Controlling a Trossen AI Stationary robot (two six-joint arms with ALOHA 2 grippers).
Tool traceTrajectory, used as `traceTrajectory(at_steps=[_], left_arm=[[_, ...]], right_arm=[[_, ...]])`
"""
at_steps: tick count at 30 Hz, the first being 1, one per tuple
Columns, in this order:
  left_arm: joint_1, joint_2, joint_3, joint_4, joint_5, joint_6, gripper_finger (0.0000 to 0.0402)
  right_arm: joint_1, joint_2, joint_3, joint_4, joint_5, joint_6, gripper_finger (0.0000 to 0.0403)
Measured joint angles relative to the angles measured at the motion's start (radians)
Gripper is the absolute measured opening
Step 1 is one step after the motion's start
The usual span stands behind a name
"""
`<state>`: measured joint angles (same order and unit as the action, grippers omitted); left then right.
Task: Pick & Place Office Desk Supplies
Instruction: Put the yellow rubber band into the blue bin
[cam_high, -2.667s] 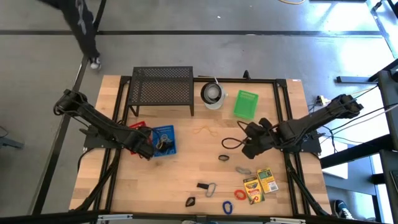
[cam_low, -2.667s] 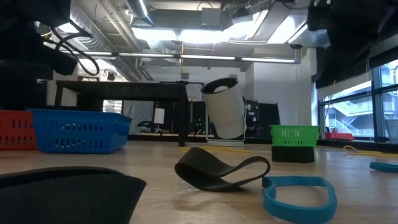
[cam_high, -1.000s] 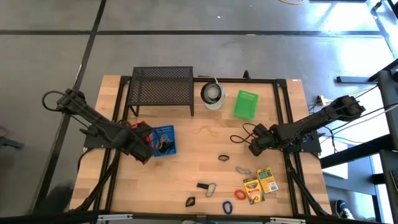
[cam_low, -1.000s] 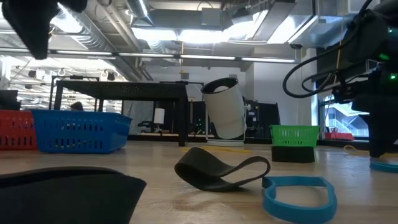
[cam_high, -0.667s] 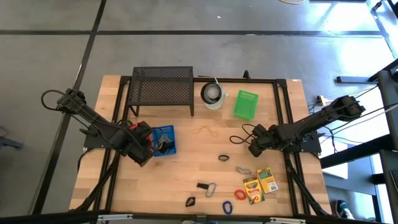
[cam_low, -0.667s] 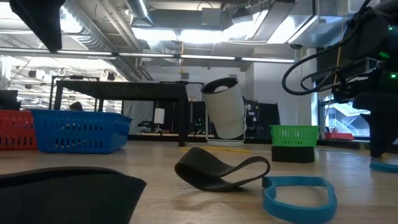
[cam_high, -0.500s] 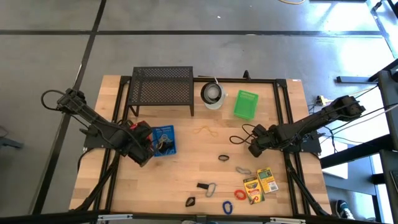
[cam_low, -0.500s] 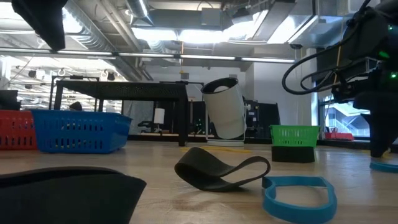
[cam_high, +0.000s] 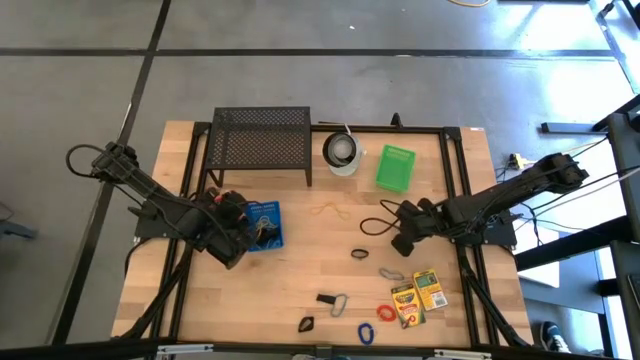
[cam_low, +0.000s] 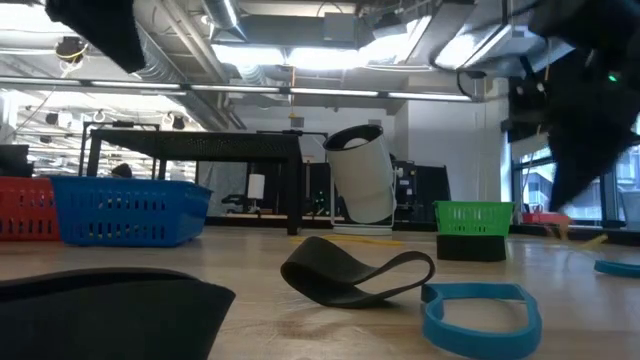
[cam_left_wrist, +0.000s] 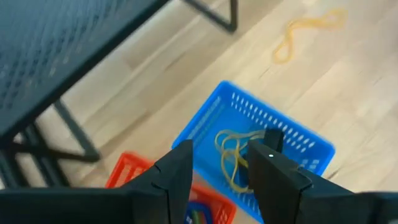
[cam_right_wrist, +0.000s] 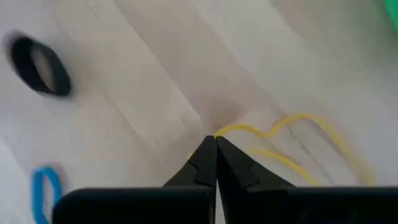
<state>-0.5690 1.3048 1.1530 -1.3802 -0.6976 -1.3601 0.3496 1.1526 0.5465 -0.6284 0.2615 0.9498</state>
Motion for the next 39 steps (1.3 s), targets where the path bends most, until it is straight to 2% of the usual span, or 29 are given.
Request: traceTrajectory(at_steps=[3,12,22,29,39], left_arm=[[0.000,0.000,0.000,0.076,-0.046,0.078,0.0145],[0.000,0.000,0.000,0.388,-0.159,0.439,0.0145],[0.002,0.040,0.000,0.611,-0.200,0.676,0.0150],[0.013,0.116,0.000,0.773,-0.201,0.824,0.0181],[0.077,0.212,0.000,1.282,-0.215,1.248,0.0217]], right_arm=[[0.001,-0.003,0.025,0.069,0.025,-0.062,0.0003],[0.000,-0.004,0.109,0.266,0.081,-0.286,0.0002],[0.000,-0.005,0.202,0.515,0.098,-0.558,0.0002],[0.000,-0.005,0.238,0.672,0.090,-0.704,0.0002],[0.001,0.001,0.243,0.835,0.050,-0.814,0.0002]])
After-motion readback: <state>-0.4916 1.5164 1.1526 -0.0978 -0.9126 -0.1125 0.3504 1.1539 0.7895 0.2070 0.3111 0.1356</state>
